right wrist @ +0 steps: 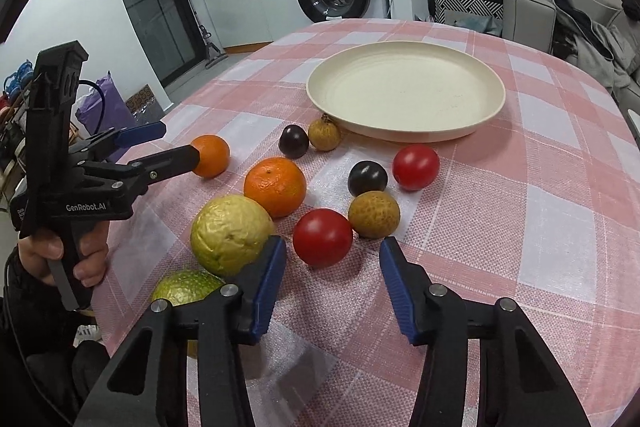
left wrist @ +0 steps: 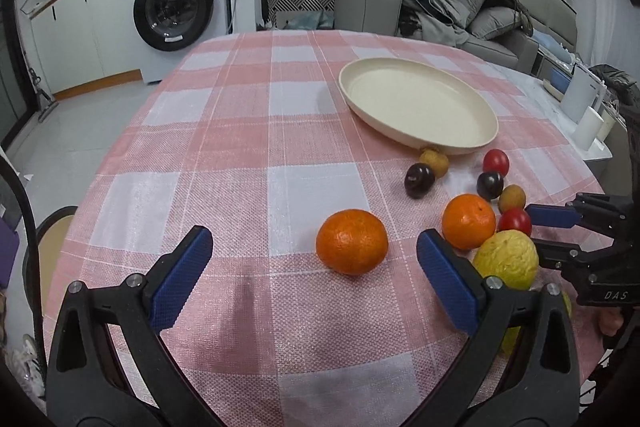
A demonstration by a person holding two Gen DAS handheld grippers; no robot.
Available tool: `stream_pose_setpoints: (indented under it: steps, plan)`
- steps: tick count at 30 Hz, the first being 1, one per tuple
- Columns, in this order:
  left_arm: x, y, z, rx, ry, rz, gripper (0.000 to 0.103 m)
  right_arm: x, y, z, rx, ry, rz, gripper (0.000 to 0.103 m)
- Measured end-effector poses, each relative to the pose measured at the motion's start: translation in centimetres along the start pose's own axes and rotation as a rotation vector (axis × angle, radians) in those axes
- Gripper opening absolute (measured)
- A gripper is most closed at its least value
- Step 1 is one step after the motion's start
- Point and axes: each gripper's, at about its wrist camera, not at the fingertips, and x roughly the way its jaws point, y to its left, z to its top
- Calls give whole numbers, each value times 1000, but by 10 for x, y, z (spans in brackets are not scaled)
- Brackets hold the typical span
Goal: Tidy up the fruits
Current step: 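Grasp a mandarin orange with the left tool while the right tool grasps a red tomato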
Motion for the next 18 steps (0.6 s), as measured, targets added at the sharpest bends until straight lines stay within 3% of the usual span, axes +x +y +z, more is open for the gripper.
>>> stream_pose_setpoints:
  steps: [5,14,16,18]
  plan:
    - [9,-3,1,11,44,-23,96,4,2,3,0,8,13,43]
    - [29,-4,3,7,119,-76,54,10,1,8,8,16,24,35]
    - [29,-6,3,19,115,-112,37,11,1,9,8,15,21,33]
    - [29,-7,3,29,113,-109,37,11,0,9,9,14,25,32]
